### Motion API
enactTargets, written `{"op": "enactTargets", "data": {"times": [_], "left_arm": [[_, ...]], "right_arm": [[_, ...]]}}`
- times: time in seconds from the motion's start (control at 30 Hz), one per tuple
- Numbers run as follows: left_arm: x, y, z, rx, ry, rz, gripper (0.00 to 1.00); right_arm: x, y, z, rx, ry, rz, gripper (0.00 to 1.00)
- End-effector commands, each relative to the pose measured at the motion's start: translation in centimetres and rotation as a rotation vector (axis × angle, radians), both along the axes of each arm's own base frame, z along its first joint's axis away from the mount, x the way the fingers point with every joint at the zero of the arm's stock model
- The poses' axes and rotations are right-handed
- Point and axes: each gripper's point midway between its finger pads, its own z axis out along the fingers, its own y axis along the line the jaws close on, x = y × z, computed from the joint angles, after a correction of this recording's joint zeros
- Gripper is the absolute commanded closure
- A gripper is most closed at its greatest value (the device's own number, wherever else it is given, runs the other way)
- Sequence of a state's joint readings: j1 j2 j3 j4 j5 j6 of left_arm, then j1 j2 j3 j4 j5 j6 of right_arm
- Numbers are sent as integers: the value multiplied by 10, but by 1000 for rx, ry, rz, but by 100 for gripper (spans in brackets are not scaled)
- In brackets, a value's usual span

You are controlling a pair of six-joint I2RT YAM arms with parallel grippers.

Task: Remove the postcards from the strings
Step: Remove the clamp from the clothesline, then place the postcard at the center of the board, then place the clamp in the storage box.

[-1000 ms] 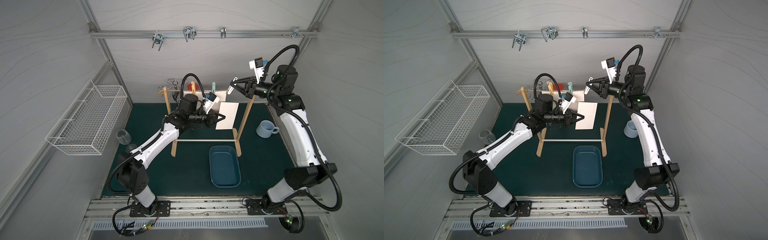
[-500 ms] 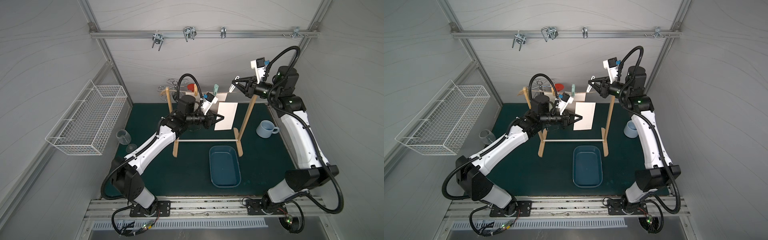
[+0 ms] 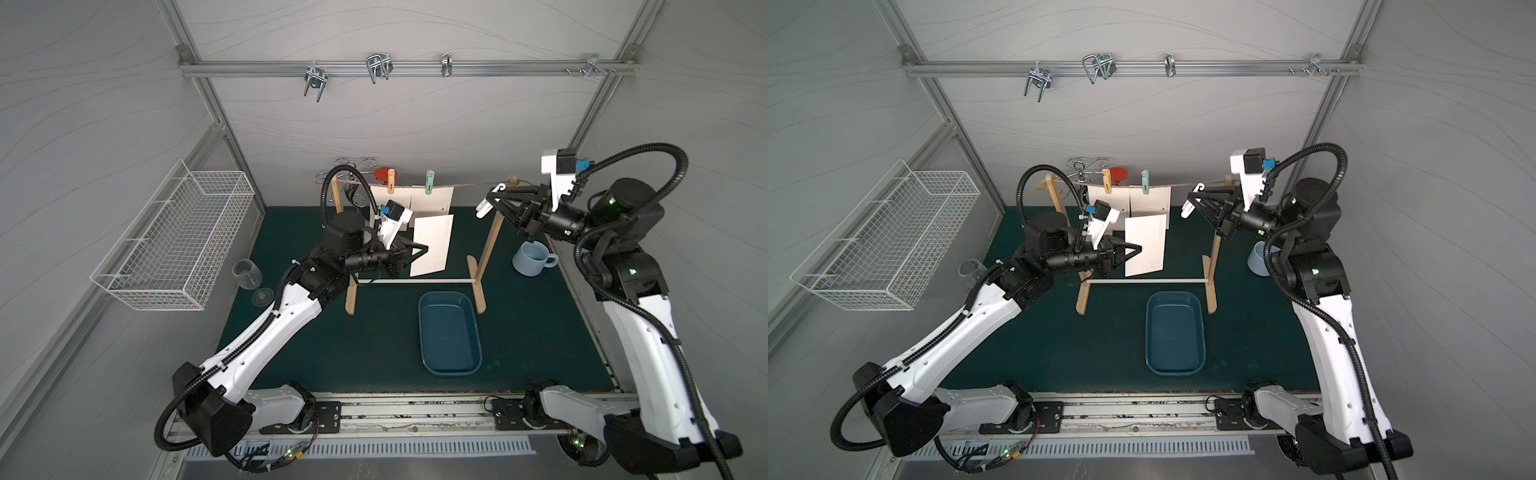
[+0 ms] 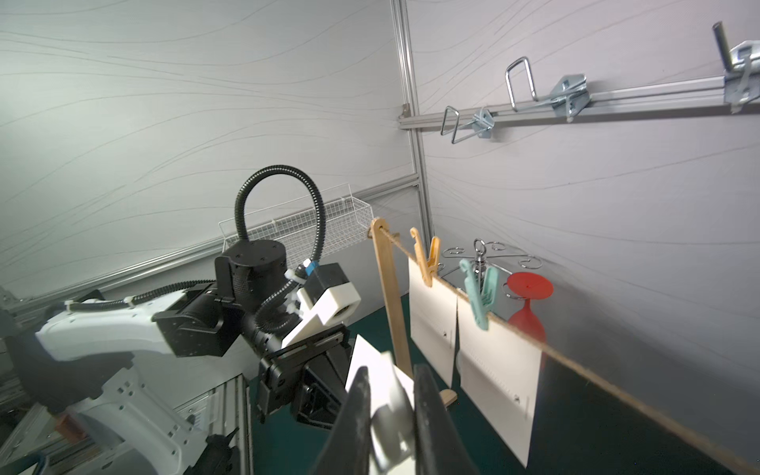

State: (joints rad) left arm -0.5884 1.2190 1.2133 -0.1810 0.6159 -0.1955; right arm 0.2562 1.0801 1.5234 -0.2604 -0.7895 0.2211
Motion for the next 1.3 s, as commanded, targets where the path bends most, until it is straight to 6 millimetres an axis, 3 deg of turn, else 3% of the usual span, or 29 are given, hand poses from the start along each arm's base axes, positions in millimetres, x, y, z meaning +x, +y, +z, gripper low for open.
{"op": "enactTargets", "data": {"times": [0.0, 0.3, 0.5, 0.87, 1.1, 1.27], "left_arm": [[-6, 16, -20, 43, 83, 83, 100], [-35, 40, -86, 101, 297, 142, 100], [-42, 54, -125, 139, 410, 219, 100], [-52, 77, -216, 221, 667, 381, 100], [-60, 81, -261, 253, 779, 415, 99], [-62, 83, -281, 287, 816, 433, 95]], "right_arm": [[-8, 4, -42, -21, 132, 7, 100], [-37, 9, -137, -95, 392, 47, 100], [-52, 11, -201, -140, 567, 64, 100], [-48, 15, -331, -222, 875, -62, 100], [-45, 14, -390, -303, 966, -154, 100], [-44, 13, -415, -332, 1024, -183, 100]]}}
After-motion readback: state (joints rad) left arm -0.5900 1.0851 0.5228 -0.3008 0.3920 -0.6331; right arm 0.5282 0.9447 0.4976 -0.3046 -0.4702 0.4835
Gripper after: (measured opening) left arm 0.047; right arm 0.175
